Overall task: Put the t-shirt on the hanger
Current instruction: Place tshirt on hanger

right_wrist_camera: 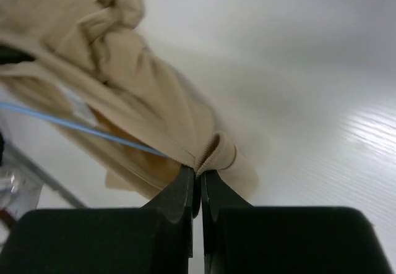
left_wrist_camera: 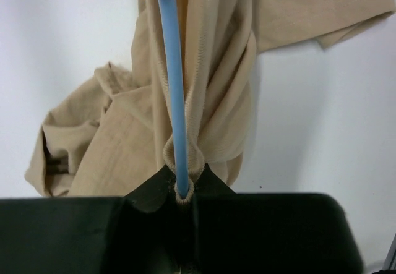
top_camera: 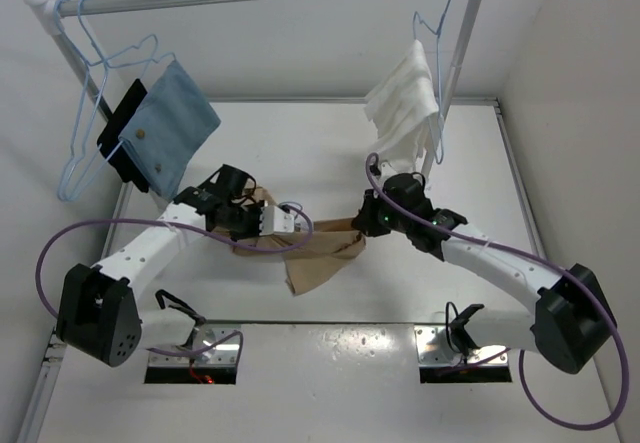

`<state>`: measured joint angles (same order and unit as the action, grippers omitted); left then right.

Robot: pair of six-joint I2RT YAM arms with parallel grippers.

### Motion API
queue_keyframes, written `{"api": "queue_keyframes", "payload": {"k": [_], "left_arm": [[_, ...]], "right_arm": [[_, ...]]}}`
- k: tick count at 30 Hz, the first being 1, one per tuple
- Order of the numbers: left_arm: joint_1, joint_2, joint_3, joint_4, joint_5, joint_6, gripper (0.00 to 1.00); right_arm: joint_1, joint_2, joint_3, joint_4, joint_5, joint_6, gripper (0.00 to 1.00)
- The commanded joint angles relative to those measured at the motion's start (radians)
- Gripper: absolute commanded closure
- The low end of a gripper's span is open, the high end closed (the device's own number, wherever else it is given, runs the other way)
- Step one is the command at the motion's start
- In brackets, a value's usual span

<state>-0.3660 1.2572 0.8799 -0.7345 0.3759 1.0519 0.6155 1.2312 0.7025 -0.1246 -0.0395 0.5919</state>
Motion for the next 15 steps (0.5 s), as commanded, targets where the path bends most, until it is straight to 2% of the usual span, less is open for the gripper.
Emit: {"api": "queue_keyframes", "payload": {"k": [1, 2, 3, 4, 7, 10, 11, 15], "left_arm": [[-0.063, -0.027, 0.065, 0.0, 0.001, -0.039, 1.0], [-0.073, -0.027, 0.076, 0.0, 0.023, -0.026, 1.0], [-0.073, -0.027, 0.086, 0.0, 0.059, -0.014, 1.0], [-0.086, -0.027, 0.096, 0.0, 0.072, 0.012, 1.0], [-0.108, -0.027, 0.123, 0.0, 0.084, 0.065, 1.0], [-0.108, -0.027, 0.145, -0.035, 0.141, 0.124, 1.0], [-0.108, -0.027, 0.155, -0.057, 0.161, 0.193, 1.0], [-0.108, 0.001, 0.179, -0.137, 0.279, 0.313, 1.0]], "right_arm": [[0.001, -0.023, 0.046, 0.097, -0.214, -0.116, 1.0], [0.012, -0.022, 0.046, 0.086, -0.238, -0.128, 0.95], [0.012, -0.022, 0.057, 0.069, -0.249, -0.151, 0.86], [0.012, -0.022, 0.072, 0.022, -0.26, -0.179, 0.7], [0.012, -0.041, 0.107, -0.079, -0.273, -0.222, 0.44], [0.012, -0.12, 0.12, -0.122, -0.273, -0.259, 0.35], [0.012, -0.14, 0.136, -0.148, -0.263, -0.27, 0.3], [0.012, -0.177, 0.241, -0.26, -0.302, -0.342, 0.23]]}}
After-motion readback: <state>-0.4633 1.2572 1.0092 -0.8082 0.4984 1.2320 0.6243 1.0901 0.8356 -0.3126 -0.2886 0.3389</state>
